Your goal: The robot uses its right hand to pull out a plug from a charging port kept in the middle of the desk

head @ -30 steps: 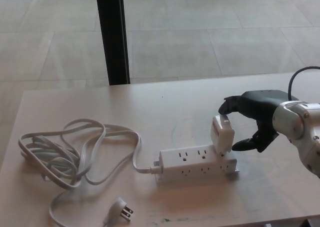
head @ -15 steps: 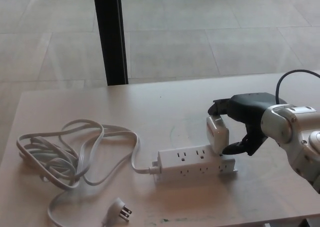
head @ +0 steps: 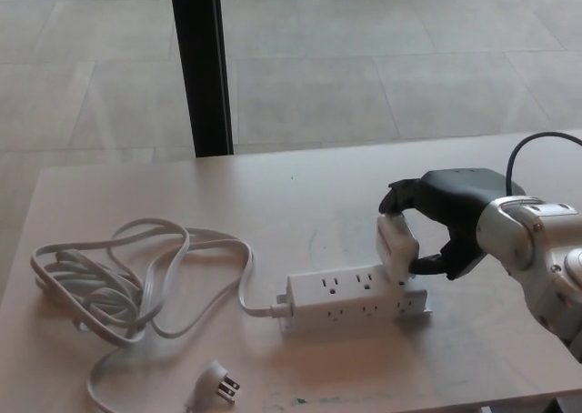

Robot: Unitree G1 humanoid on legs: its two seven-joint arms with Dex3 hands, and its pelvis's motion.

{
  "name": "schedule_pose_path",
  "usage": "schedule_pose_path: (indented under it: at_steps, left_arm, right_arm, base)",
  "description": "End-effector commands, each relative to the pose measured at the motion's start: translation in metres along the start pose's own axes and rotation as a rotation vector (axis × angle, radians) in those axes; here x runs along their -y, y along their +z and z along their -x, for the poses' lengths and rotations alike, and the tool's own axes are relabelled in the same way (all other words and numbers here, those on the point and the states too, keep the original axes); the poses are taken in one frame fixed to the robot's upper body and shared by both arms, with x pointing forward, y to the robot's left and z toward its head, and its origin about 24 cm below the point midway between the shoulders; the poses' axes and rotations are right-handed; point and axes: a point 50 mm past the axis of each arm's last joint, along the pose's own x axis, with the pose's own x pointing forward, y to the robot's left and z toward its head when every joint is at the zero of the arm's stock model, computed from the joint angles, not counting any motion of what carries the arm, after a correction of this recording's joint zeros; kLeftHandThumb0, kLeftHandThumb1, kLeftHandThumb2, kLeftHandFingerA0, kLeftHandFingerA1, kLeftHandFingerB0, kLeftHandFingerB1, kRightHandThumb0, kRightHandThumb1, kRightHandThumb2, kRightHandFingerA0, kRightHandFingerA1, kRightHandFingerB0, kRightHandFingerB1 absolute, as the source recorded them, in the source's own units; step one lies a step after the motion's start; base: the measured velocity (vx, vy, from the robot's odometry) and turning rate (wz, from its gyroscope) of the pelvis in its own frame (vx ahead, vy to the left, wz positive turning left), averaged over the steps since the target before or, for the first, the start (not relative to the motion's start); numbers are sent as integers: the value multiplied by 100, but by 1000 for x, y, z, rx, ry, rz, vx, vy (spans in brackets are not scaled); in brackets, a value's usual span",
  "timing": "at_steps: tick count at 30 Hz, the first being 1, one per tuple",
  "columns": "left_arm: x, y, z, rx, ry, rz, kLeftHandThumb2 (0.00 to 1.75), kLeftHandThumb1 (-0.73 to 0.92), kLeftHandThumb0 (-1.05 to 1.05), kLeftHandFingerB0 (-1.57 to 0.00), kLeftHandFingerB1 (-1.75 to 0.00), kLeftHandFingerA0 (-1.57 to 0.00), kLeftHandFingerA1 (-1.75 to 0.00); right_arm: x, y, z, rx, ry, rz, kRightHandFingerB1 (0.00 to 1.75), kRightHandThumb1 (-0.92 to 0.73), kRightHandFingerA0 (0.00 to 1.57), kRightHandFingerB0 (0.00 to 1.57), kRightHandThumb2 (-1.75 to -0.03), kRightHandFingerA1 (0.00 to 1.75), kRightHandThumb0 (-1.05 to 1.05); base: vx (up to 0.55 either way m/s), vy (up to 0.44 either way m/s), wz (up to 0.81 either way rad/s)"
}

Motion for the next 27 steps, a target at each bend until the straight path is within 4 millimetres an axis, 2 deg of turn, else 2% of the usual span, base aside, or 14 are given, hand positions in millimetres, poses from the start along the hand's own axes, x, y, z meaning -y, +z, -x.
schedule_pose_path:
  at_steps: [1, 3, 4, 5, 7, 8, 10, 13, 16, 17, 21, 23, 27]
  left_arm:
    - [-4, 4, 0, 29, 29, 11, 73, 92, -76, -55, -44, -79, -57]
    - [-4, 5, 0, 40, 30, 8, 73, 92, -76, -56, -46, -79, -57]
    - [-4, 5, 0, 43, 30, 7, 74, 92, -77, -55, -46, -78, -56]
    - [-4, 5, 0, 44, 31, 8, 74, 92, -77, -55, -46, -78, -56]
    - [-4, 5, 0, 42, 31, 19, 73, 92, -76, -56, -45, -78, -57]
    - [-4, 5, 0, 40, 31, 25, 73, 92, -76, -56, -45, -78, -57]
    - [-3, 5, 0, 39, 39, 19, 74, 92, -77, -57, -46, -81, -59]
    - [-4, 5, 0, 37, 38, 25, 75, 92, -77, -54, -45, -79, -58]
    - [-5, 6, 0, 42, 38, 26, 74, 92, -77, -55, -45, -80, -58]
    - [-5, 6, 0, 44, 38, 25, 74, 92, -78, -55, -45, -82, -59]
    - [-5, 7, 0, 51, 40, 15, 75, 92, -79, -54, -45, -82, -59]
    - [-5, 7, 0, 48, 38, 25, 77, 92, -79, -51, -43, -80, -57]
    - [-6, 8, 0, 46, 38, 34, 79, 92, -83, -50, -43, -78, -55]
  right_arm:
    - [-23, 9, -1, 37, 77, 37, 101, -54, 84, 87, -70, 165, -30]
    - [-24, 9, -1, 34, 78, 51, 92, -54, 84, 85, -76, 166, -30]
    - [-24, 9, -1, 27, 82, 53, 77, -60, 83, 82, -70, 165, -31]
    - [-24, 9, -1, 24, 83, 54, 77, -60, 83, 82, -70, 165, -31]
    - [-25, 9, -1, 16, 91, 64, 98, -62, 81, 81, -71, 168, -33]
    - [-25, 9, -2, 11, 95, 70, 98, -62, 81, 81, -71, 168, -33]
    - [-26, 9, -1, 10, 95, 67, 86, -61, 81, 84, -72, 159, -35]
    - [-28, 11, -2, -1, 96, 74, 62, -67, 85, 73, -71, 146, -41]
    - [-28, 13, -1, -6, 93, 74, 56, -68, 86, 69, -69, 144, -41]
    - [-29, 14, -1, -18, 91, 67, 50, -68, 85, 65, -69, 151, -39]
    - [-26, 17, -3, -69, 119, 75, 51, -72, 80, 63, -70, 158, -39]
    - [-22, 18, -5, -92, 126, 81, 55, -74, 83, 64, -72, 164, -42]
    - [-14, 20, -6, -102, 130, 73, 61, -75, 78, 66, -73, 161, -38]
  base:
    - [0, 0, 0]
    - [0, 0, 0]
    - [0, 0, 0]
    - [0, 0, 0]
    - [0, 0, 0]
    - [0, 0, 0]
    - [0, 0, 0]
    - [0, 0, 0]
    - [0, 0, 0]
    - [0, 0, 0]
    - [0, 0, 0]
    - [0, 0, 0]
    - [0, 0, 0]
